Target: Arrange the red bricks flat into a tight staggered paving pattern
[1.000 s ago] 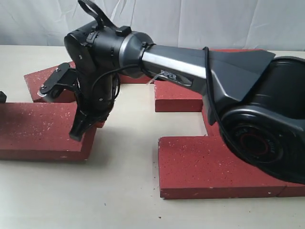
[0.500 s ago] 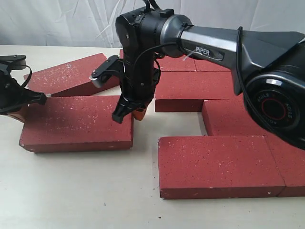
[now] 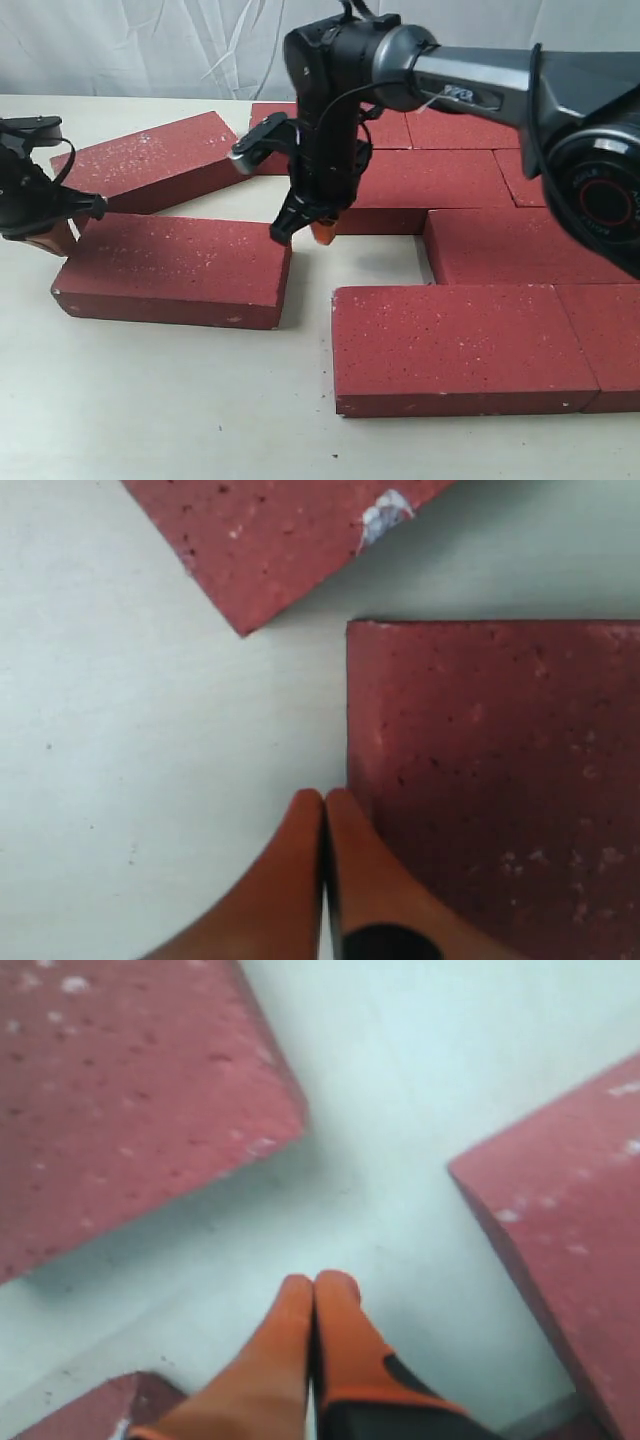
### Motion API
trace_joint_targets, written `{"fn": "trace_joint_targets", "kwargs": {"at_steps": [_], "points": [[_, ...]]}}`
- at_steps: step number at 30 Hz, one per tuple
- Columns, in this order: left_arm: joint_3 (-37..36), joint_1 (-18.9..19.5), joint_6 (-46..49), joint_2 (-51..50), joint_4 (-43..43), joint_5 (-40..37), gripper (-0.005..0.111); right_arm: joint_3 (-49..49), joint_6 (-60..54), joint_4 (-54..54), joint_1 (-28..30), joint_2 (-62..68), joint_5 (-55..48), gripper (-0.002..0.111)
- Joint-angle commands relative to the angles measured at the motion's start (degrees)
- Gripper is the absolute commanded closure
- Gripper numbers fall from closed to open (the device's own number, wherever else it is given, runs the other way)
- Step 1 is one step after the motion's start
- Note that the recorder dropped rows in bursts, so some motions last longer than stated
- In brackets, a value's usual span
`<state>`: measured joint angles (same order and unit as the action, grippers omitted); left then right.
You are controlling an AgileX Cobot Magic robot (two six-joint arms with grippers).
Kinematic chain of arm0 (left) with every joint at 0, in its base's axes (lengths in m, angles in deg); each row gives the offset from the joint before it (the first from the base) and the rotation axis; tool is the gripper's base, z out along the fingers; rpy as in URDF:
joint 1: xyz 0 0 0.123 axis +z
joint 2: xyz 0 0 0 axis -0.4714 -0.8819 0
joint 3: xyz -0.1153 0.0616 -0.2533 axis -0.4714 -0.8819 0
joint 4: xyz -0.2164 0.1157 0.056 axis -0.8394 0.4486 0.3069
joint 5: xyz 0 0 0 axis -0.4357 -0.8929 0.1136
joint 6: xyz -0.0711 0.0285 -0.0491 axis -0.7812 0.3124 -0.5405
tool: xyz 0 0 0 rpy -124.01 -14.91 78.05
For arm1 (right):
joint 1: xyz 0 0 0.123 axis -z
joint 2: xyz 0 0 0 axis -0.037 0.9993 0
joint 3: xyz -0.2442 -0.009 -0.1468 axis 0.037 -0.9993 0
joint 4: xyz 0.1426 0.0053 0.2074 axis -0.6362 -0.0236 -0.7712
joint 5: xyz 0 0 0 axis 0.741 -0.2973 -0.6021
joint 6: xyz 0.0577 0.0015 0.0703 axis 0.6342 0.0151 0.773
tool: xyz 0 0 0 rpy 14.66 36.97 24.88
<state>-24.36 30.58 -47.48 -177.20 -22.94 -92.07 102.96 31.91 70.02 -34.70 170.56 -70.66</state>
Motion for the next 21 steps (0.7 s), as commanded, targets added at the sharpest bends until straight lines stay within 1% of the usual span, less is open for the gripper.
{"fn": "trace_joint_targets", "kwargs": {"at_steps": [1,2,4,5,6,8,9,11,13,14,16,18,21], "points": [[-0.1,-0.3,-2.8,1.3,5.3,0.1,0.107,-5.2,-1.2,-6.4,5.6,-5.1,1.0,0.109],[-0.1,-0.3,-4.5,2.0,7.9,0.1,0.107,-7.9,-4.1,-10.9,6.8,-6.9,3.2,0.109],[-0.1,-0.3,-6.4,3.2,9.7,0.7,0.107,-14.1,-14.4,-20.9,9.0,-10.4,7.0,0.109],[-0.2,-0.3,-7.1,4.0,9.6,1.3,0.107,-17.9,-22.4,-26.7,9.8,-12.5,7.9,0.109],[-0.6,-0.3,-7.5,4.3,8.7,2.3,0.107,-21.7,-30.7,-32.0,10.5,-14.3,8.4,0.109],[-2.3,-0.9,-6.8,4.9,4.5,5.7,0.107,-28.1,-43.2,-40.1,11.6,-17.6,9.2,0.109],[-3.0,-0.9,-5.8,4.8,2.7,6.6,0.107,-31.1,-47.5,-43.4,12.1,-19.0,10.1,0.109],[-5.0,-1.0,0.0,4.7,0.9,9.3,0.107,-35.8,-51.3,-48.9,12.2,-20.8,11.5,0.109],[-7.2,-0.8,2.7,4.7,2.2,12.7,0.107,-37.5,-52.7,-52.8,11.8,-21.9,10.3,0.109],[-8.0,-0.4,2.7,4.7,3.9,14.3,0.107,-37.5,-53.0,-54.0,11.2,-22.0,8.5,0.109],[-9.2,0.5,1.9,4.7,5.4,16.8,0.107,-37.4,-57.7,-56.5,9.4,-22.0,6.1,0.109],[-10.2,1.1,1.0,4.7,4.4,19.6,0.107,-37.4,-62.2,-55.0,6.8,-21.8,7.4,0.109],[-11.1,1.2,1.0,4.7,2.5,21.5,0.107,-37.4,-61.2,-48.7,2.6,-20.8,17.5,0.109]]}}
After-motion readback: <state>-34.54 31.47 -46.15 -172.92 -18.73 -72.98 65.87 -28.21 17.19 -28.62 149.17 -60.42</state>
